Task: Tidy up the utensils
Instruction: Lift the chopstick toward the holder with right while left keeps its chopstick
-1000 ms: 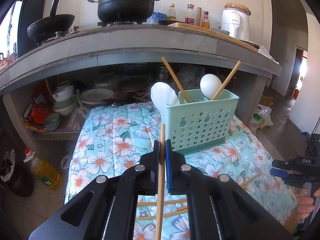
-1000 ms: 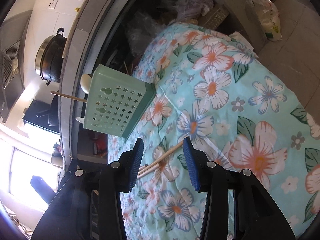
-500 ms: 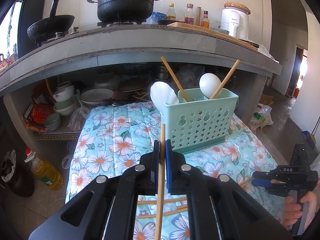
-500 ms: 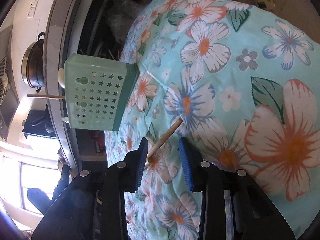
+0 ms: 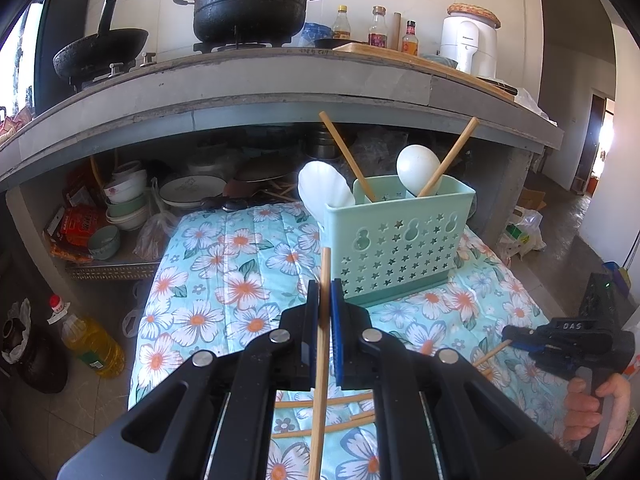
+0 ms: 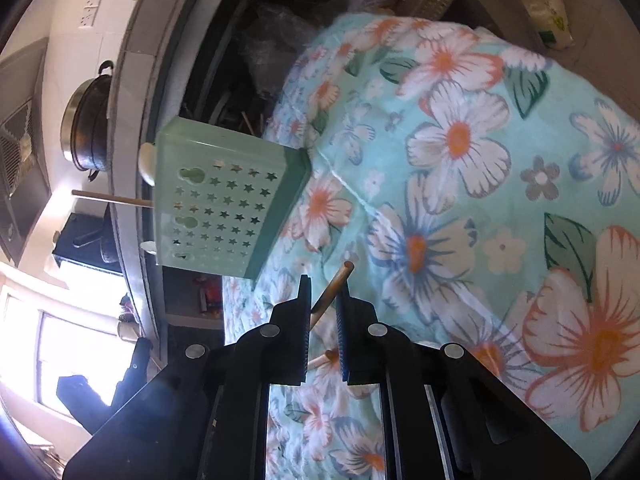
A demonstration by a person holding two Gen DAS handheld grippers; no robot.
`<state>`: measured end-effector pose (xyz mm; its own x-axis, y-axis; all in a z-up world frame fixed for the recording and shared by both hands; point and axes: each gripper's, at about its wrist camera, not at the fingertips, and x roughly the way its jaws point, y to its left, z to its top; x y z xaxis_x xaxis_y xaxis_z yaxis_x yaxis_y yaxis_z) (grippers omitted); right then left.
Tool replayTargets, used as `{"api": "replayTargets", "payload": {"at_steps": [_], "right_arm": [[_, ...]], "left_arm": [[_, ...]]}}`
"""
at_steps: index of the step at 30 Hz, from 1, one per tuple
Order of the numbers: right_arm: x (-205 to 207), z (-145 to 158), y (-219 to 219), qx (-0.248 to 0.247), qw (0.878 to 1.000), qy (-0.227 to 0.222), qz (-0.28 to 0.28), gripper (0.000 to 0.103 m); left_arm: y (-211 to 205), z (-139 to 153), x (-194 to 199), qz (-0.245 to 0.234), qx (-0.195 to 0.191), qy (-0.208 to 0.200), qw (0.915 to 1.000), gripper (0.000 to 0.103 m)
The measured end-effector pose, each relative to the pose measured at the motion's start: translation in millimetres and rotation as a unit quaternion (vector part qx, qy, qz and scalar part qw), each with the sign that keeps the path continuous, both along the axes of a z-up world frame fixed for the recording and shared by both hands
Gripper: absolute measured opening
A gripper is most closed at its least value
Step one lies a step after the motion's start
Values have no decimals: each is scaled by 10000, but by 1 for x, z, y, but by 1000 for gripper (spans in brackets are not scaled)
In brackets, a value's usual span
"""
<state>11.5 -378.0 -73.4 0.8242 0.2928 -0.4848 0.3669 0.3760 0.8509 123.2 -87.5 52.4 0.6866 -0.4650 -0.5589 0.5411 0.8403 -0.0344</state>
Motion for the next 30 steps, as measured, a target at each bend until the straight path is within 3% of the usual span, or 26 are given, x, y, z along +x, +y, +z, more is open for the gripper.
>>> {"api": "replayTargets", "payload": {"at_steps": [8,14,30], "right_arm": [[-6,71,14,-1124,9908,-723,198,6],[-10,102,23,-1609,9809,-1059,274,4],[-22,130,18,-1934,9697,-1476,207,4]], "left_arm": [[0,6,-3,-12,-17,-46,10000,5],[5,13,-7,-34,-92,-69,9999,5],[7,68,-18,-255,-664,-519,9961,5]]}}
